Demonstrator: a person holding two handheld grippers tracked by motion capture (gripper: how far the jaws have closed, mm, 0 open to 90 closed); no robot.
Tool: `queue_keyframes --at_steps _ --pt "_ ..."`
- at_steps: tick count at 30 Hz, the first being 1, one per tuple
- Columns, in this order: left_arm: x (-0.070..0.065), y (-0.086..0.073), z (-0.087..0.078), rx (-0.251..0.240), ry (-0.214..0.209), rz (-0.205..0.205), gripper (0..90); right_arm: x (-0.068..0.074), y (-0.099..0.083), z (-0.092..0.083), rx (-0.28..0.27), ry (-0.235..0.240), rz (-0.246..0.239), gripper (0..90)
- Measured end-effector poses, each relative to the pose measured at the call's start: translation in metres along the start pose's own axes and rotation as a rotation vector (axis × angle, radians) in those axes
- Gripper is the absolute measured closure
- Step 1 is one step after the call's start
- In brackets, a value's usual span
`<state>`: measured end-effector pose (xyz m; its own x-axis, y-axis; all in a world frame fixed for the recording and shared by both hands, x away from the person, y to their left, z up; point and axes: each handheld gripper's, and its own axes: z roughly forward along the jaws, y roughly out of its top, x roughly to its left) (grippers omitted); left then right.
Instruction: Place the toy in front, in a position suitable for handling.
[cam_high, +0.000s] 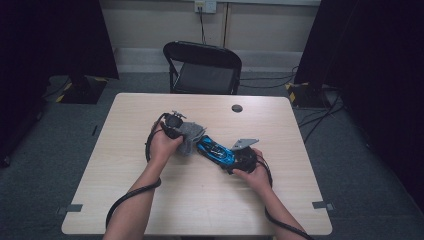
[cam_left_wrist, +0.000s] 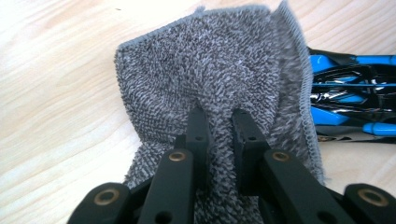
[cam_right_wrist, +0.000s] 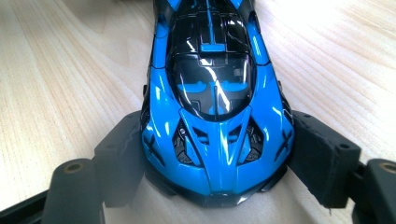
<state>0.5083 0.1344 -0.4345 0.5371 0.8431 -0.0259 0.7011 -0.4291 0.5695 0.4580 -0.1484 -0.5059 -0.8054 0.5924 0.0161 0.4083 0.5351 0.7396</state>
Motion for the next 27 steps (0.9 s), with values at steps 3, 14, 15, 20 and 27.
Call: queue_keyframes --at_steps 3,14,15,20,27 --pt "-0.002 0.001 -0.015 -0.033 -0.014 0.009 79.4 0.0 0.0 0.0 -0.001 0.0 -0.001 25.3" --pt "-0.044 0.01 -0.031 -0.083 -0.087 0.109 79.1 0.0 0.0 0.0 0.0 0.001 0.0 25.2" --pt "-0.049 0.01 -0.03 -0.083 -0.097 0.118 79.1 0.0 0.0 0.0 0.0 0.001 0.0 25.2" --pt "-0.073 0.007 -0.021 -0.089 -0.163 0.139 79.1 0.0 0.0 0.0 0.0 0.001 -0.001 25.2" --pt "-0.098 0.003 -0.006 -0.042 -0.167 0.209 79.1 0.0 0.0 0.0 0.0 0.001 0.002 25.2"
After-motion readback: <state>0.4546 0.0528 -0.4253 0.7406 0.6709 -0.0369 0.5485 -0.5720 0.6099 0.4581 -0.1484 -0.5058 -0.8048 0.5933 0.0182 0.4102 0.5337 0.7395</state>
